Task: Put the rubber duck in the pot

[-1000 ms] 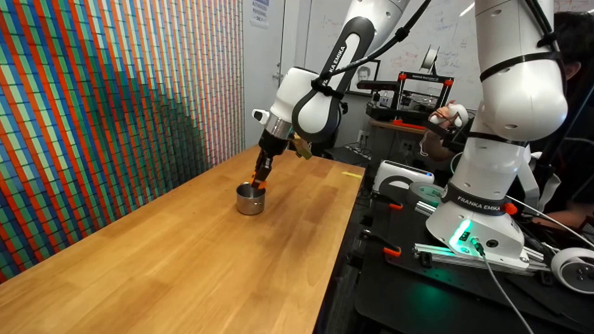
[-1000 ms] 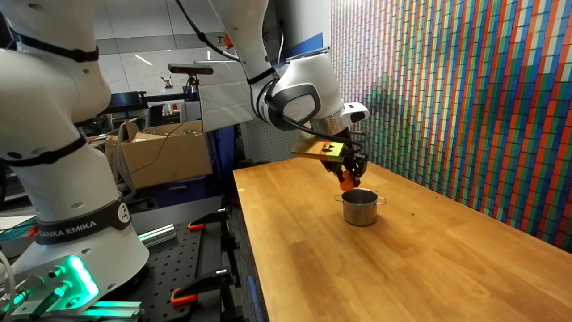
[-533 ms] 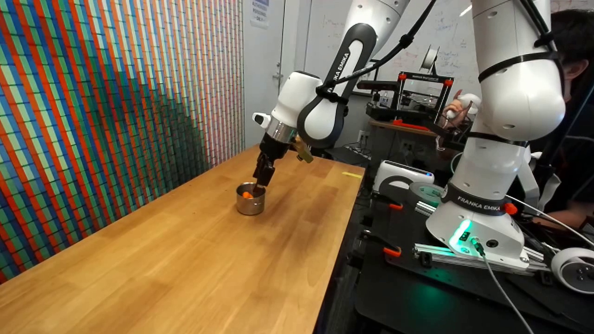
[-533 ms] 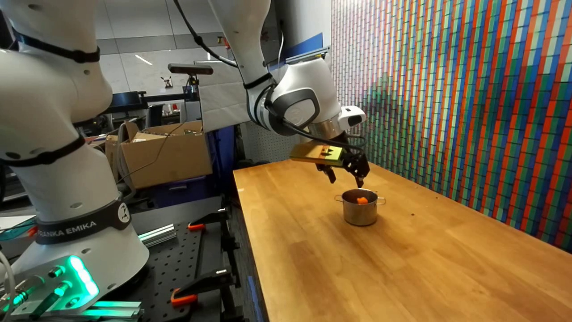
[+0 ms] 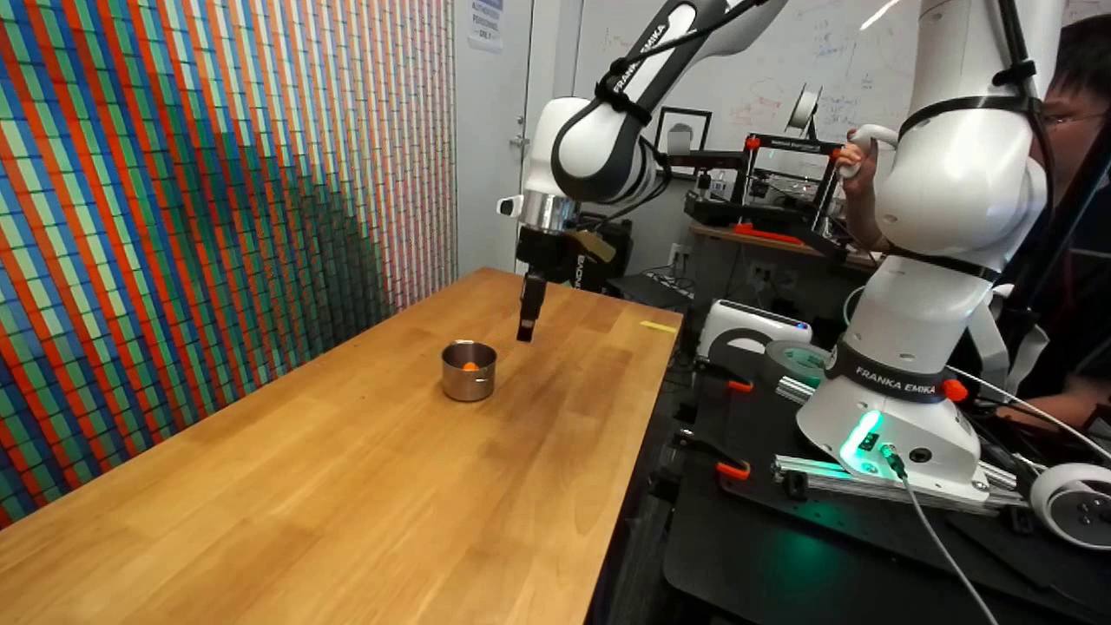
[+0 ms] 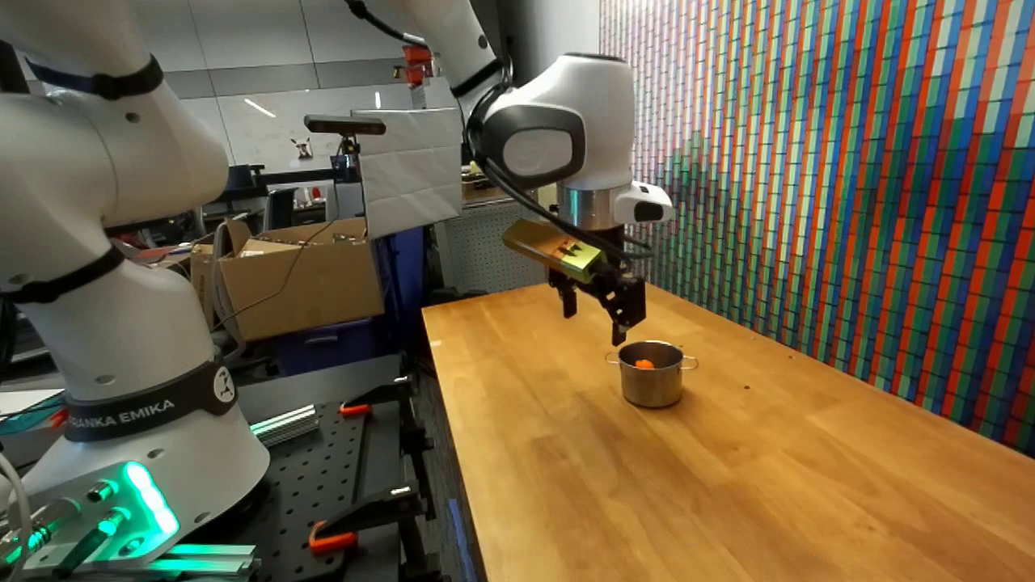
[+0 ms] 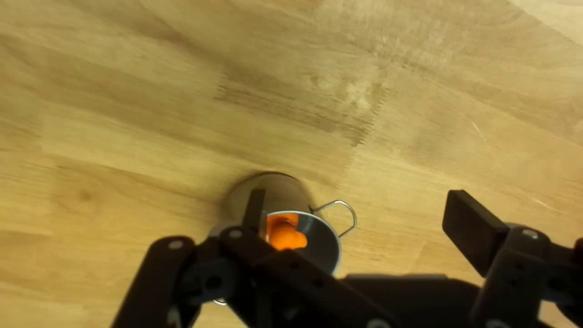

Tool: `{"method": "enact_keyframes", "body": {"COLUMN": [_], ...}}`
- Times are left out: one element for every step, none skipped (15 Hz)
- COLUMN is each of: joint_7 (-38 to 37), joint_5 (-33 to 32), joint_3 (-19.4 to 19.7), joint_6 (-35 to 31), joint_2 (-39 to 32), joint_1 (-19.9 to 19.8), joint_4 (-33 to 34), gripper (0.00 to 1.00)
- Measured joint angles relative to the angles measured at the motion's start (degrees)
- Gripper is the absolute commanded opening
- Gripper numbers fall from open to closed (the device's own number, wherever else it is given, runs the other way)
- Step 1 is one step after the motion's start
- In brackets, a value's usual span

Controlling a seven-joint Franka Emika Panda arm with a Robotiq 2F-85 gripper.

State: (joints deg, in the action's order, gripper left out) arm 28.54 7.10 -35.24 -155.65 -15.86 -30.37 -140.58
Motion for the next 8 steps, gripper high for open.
{"method": "enact_keyframes", "body": {"joint_7": [0.44, 0.09, -0.44, -0.49, -0.48, -0.54, -0.78, -1.12], "joint_5": [1.6, 1.39, 0.61, 0.53, 0.27, -0.41, -1.53, -2.66], "joint_3": [1.87, 3.15, 3.74, 6.43, 10.8, 14.73, 18.08, 20.78], "joint_6": [4.27, 8.71, 13.22, 17.31, 21.39, 25.45, 29.2, 32.46], "joint_2": [2.64, 5.34, 7.9, 10.31, 12.57, 14.37, 15.74, 16.63], "joint_1": [0.43, 0.28, -0.38, 1.18, 4.51, 7.75, 10.66, 13.13], "joint_4": [0.33, 0.77, 1.4, 2.29, 3.49, 4.9, 6.36, 7.8], "gripper": [1.0, 1.0, 1.0, 1.0, 1.0, 1.0, 1.0, 1.0]}}
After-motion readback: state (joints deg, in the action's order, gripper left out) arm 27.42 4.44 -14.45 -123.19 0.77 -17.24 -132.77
